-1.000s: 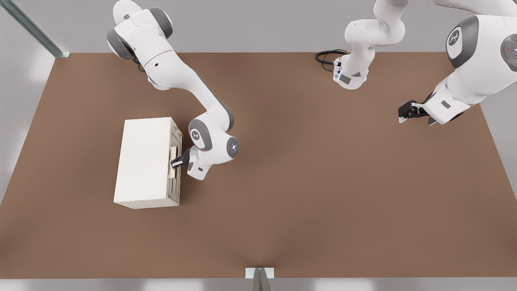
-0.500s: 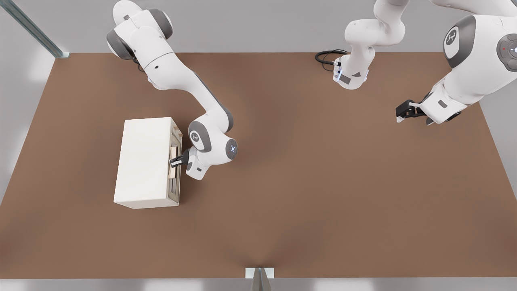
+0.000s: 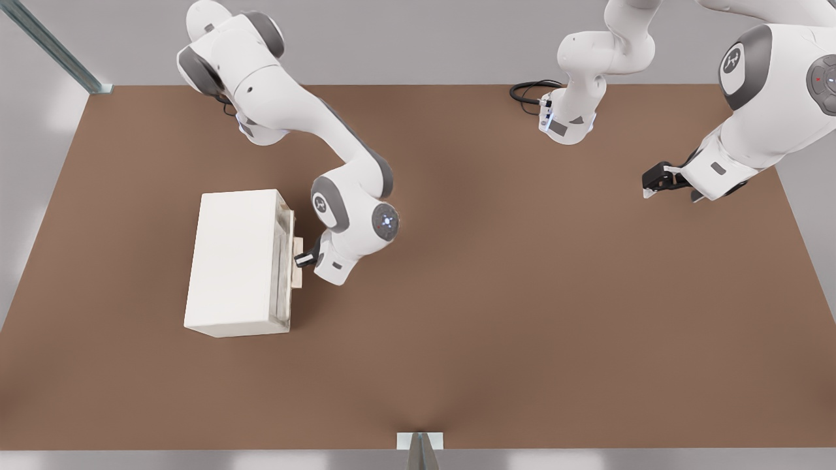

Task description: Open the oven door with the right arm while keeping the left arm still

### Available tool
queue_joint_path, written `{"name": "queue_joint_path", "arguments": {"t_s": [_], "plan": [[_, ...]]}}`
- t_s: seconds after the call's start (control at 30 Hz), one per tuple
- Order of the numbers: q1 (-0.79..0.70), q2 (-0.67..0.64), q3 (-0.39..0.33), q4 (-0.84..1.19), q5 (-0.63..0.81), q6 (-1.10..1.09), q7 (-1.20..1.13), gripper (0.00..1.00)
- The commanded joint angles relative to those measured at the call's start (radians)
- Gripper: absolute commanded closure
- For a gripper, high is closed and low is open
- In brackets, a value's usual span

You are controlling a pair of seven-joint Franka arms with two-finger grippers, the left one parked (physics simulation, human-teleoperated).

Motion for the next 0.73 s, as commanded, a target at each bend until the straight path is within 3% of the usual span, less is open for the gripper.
{"name": "queue_joint_path", "arguments": {"t_s": [0.0,0.03,0.07,0.17,0.3,0.37,0.47,0.7], "plan": [[-0.130,-0.001,-0.004,0.086,0.341,0.003,0.009,0.79],[-0.232,-0.007,-0.004,0.088,0.450,0.005,-0.006,0.76],[-0.331,-0.022,0.001,0.086,0.512,-0.004,-0.078,0.00],[-0.462,-0.123,-0.004,0.046,0.576,-0.054,-0.124,0.00],[-0.505,-0.409,-0.007,-0.159,0.559,-0.055,-0.158,0.00],[-0.525,-0.470,-0.007,-0.231,0.570,-0.037,-0.158,0.00],[-0.551,-0.524,-0.008,-0.331,0.567,0.023,-0.158,0.00],[-0.580,-0.538,-0.010,-0.360,0.559,0.058,-0.159,0.00]]}}
